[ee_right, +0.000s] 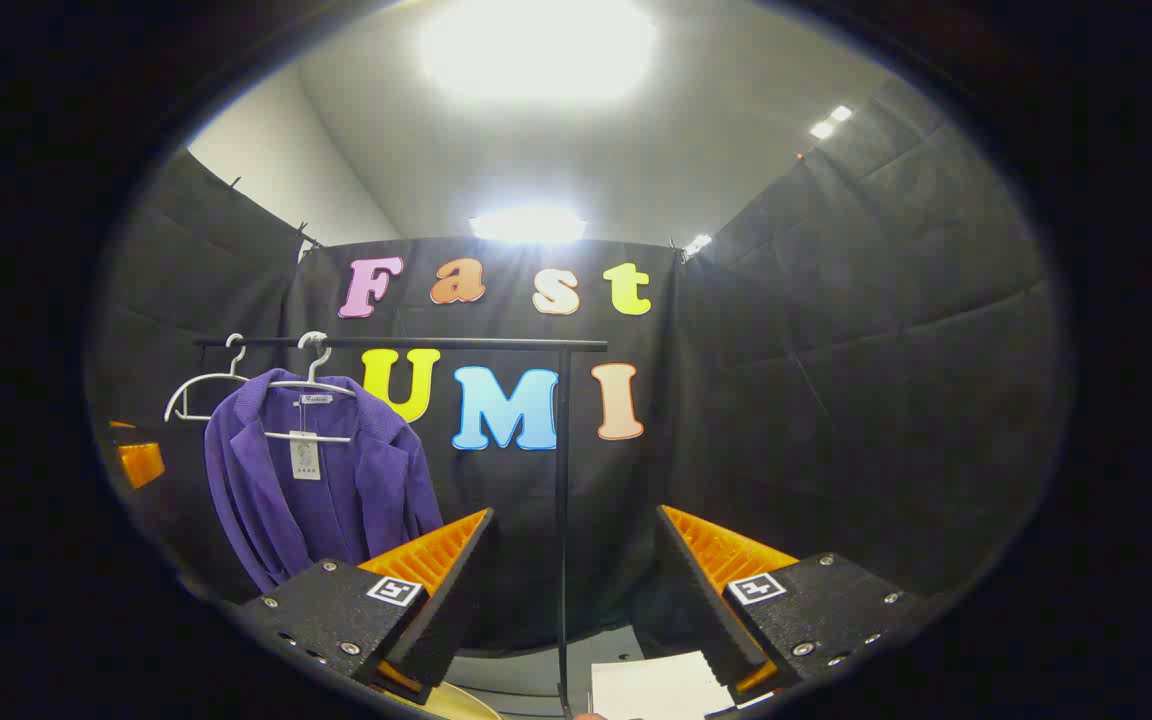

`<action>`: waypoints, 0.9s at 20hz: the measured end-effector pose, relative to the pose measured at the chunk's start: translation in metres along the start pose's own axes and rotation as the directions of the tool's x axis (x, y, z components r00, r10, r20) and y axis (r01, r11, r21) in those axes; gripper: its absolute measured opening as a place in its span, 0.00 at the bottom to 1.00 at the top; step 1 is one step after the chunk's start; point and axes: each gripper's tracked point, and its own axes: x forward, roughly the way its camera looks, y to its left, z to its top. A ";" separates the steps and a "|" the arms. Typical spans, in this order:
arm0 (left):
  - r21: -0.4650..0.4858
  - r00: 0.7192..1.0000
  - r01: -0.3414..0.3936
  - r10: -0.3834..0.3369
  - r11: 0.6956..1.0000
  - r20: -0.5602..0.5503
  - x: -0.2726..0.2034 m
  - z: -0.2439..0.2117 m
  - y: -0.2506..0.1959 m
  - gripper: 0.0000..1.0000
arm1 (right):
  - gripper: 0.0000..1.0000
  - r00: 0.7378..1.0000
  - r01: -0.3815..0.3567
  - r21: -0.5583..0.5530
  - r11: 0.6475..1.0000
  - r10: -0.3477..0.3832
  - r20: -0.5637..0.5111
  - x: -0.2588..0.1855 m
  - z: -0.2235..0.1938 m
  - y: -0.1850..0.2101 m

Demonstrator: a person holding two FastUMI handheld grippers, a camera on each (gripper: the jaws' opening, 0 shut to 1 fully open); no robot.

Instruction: Grasp the clothes on the hanger with both hands and then place them into the laundry hamper below.

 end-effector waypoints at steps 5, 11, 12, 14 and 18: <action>-0.015 0.999 0.038 -0.038 0.999 0.013 0.013 0.005 0.007 1.00 | 0.95 0.999 0.022 -0.016 1.000 -0.022 0.027 0.006 0.007 0.012; -0.030 0.999 0.041 -0.041 0.999 0.010 0.031 -0.001 0.021 1.00 | 0.95 1.000 0.027 -0.019 0.999 -0.027 0.013 0.010 0.003 0.030; -0.035 0.999 0.038 -0.038 0.999 0.005 0.033 -0.004 0.024 1.00 | 0.95 1.000 0.027 -0.019 0.999 -0.027 0.012 0.009 0.002 0.032; -0.054 0.999 0.038 -0.038 0.998 -0.003 0.031 -0.008 0.028 1.00 | 0.95 1.000 0.027 -0.020 0.999 -0.027 0.008 0.006 0.001 0.037; -0.063 0.999 0.031 -0.033 0.998 -0.024 0.025 -0.016 0.040 1.00 | 0.95 1.000 0.017 -0.020 1.000 -0.018 -0.013 0.001 -0.003 0.052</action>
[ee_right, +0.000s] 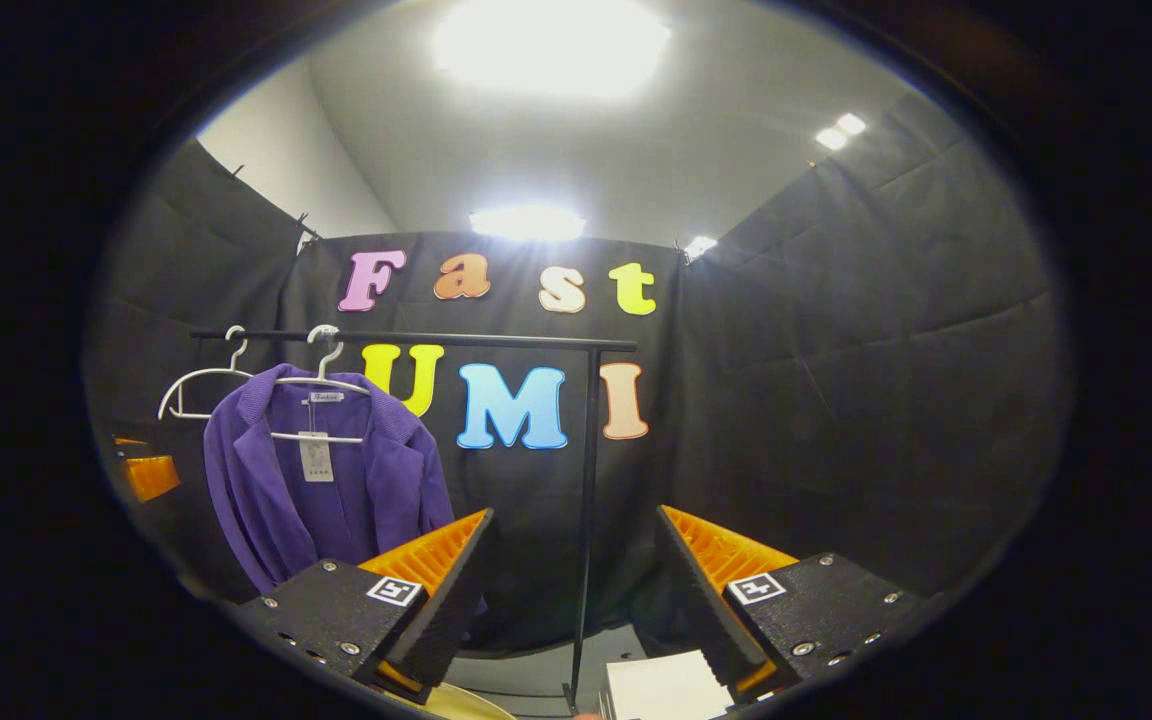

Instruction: Grasp the clothes on the hanger with both hands and then place them into the laundry hamper below.

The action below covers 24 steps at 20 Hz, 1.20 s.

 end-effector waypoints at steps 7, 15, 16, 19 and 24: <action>-0.017 0.999 -0.035 0.034 0.999 -0.035 -0.003 -0.002 0.018 1.00 | 0.95 0.993 -0.107 0.001 0.994 0.107 -0.050 0.005 0.008 0.056; -0.068 0.994 -0.108 0.106 0.992 -0.034 0.032 0.017 0.027 1.00 | 0.95 0.963 -0.263 0.054 0.963 0.265 -0.042 0.069 0.026 0.129; -0.071 0.992 -0.126 0.123 0.989 -0.041 0.036 0.018 0.029 1.00 | 0.95 0.959 -0.277 0.058 0.959 0.279 -0.039 0.079 0.026 0.136; -0.085 0.984 -0.175 0.170 0.981 -0.057 0.063 0.021 0.031 1.00 | 0.95 0.940 -0.333 0.084 0.939 0.338 -0.047 0.117 0.026 0.163; -0.144 0.970 -0.237 0.225 0.961 -0.091 0.111 0.017 0.030 0.95 | 0.95 0.892 -0.433 0.133 0.892 0.444 -0.078 0.179 0.014 0.210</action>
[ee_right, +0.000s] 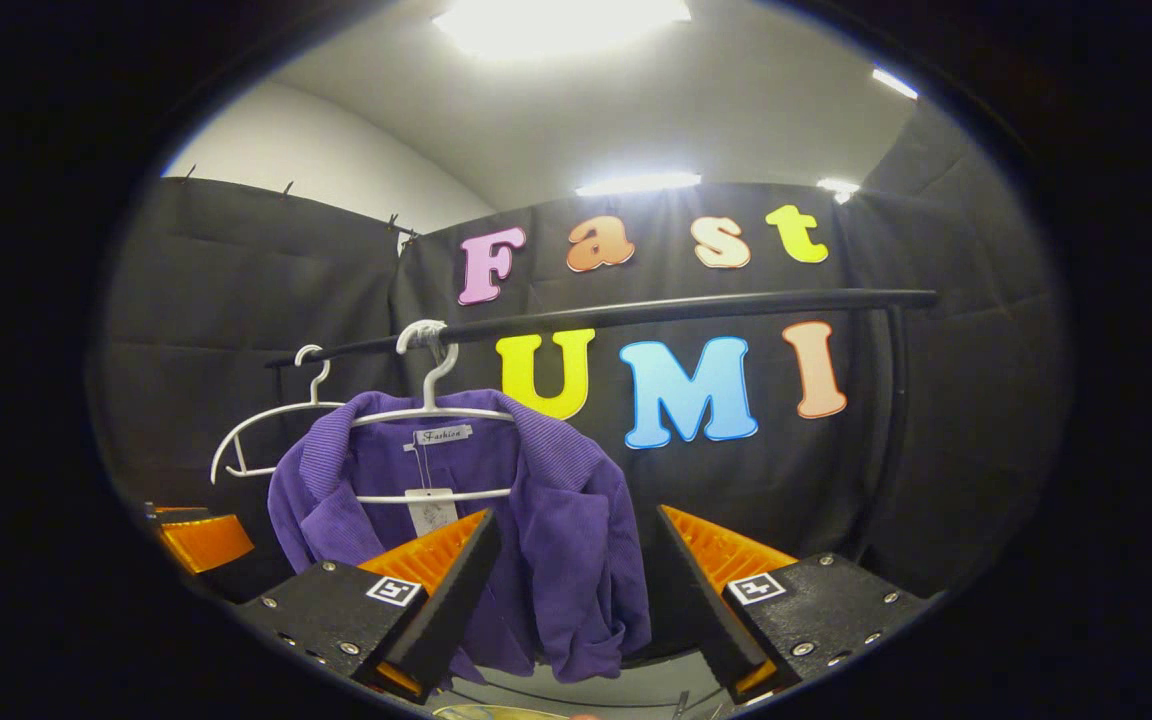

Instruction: Grasp the clothes on the hanger with both hands and then place them into the laundry hamper below.

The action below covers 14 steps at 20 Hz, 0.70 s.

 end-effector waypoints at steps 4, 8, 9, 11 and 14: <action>-0.043 0.998 -0.061 0.060 0.997 -0.033 0.040 -0.013 -0.004 1.00 | 0.95 0.997 -0.067 0.015 0.998 0.068 -0.048 0.051 -0.017 0.007; -0.046 0.992 -0.112 0.109 0.993 -0.064 0.067 -0.026 -0.008 1.00 | 0.95 0.989 -0.105 0.022 0.994 0.107 -0.105 0.094 -0.043 0.013; -0.046 0.989 -0.131 0.128 0.990 -0.070 0.074 -0.028 -0.009 1.00 | 0.95 0.985 -0.115 0.024 0.993 0.117 -0.124 0.103 -0.050 0.015; -0.045 0.985 -0.159 0.156 0.986 -0.076 0.086 -0.031 -0.010 0.93 | 0.94 0.978 -0.140 0.033 0.990 0.143 -0.149 0.118 -0.062 0.021; -0.019 0.977 -0.204 0.202 0.979 -0.075 0.105 -0.034 -0.009 0.95 | 0.94 0.977 -0.152 0.026 0.988 0.154 -0.150 0.136 -0.071 0.025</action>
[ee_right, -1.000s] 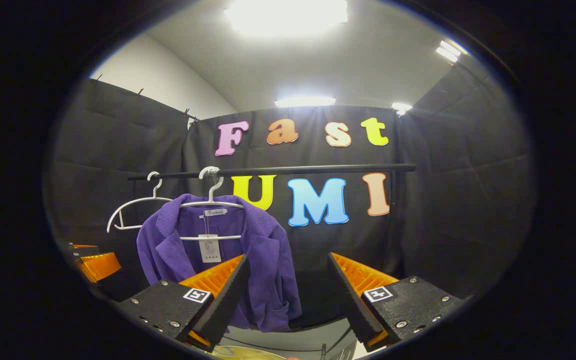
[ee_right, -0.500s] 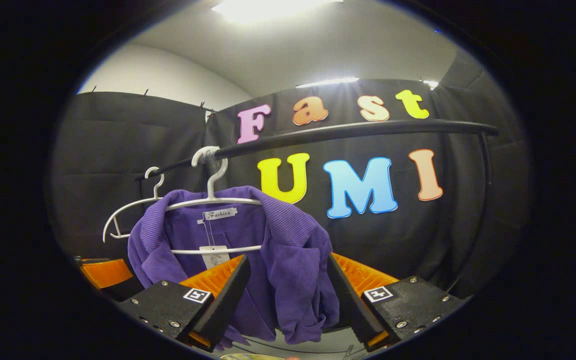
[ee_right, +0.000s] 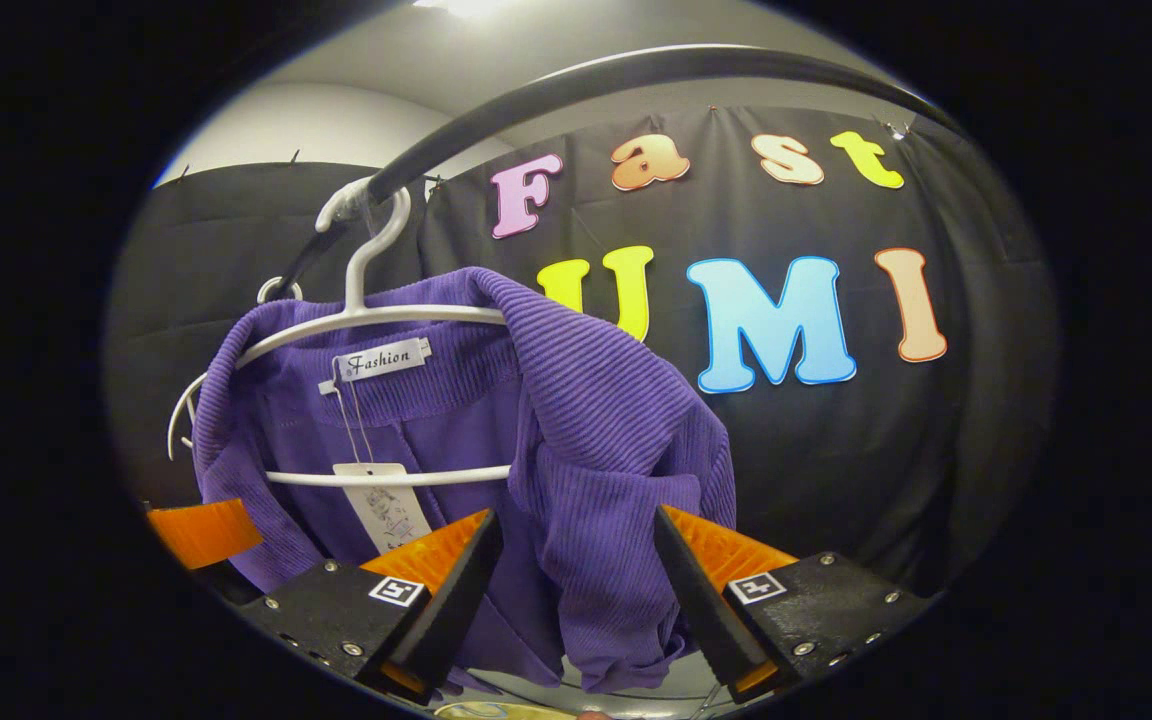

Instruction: Grasp the clothes on the hanger with both hands and then place them into the laundry hamper below.

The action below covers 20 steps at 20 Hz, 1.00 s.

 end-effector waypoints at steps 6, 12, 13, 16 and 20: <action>0.071 0.990 -0.136 0.133 0.988 0.043 0.025 0.001 0.010 1.00 | 0.94 1.000 -0.006 -0.003 1.000 0.006 0.022 0.020 -0.003 0.000; 0.078 0.982 -0.166 0.158 0.983 0.102 0.029 0.005 0.007 0.54 | 0.72 0.998 -0.051 -0.056 0.997 0.053 0.038 0.027 0.002 -0.002; 0.079 0.978 -0.182 0.172 0.980 0.115 0.030 0.006 0.008 0.42 | 0.66 0.997 -0.064 -0.055 0.996 0.067 0.040 0.031 0.003 -0.003; 0.062 0.986 -0.127 0.119 0.990 0.117 0.032 0.000 -0.001 0.20 | 0.27 0.993 -0.106 -0.034 0.994 0.107 0.040 0.036 -0.002 -0.012; 0.021 0.990 -0.081 0.078 0.997 0.120 0.032 0.000 -0.005 0.06 | 0.05 0.984 -0.172 0.014 0.985 0.172 0.035 0.029 0.001 -0.012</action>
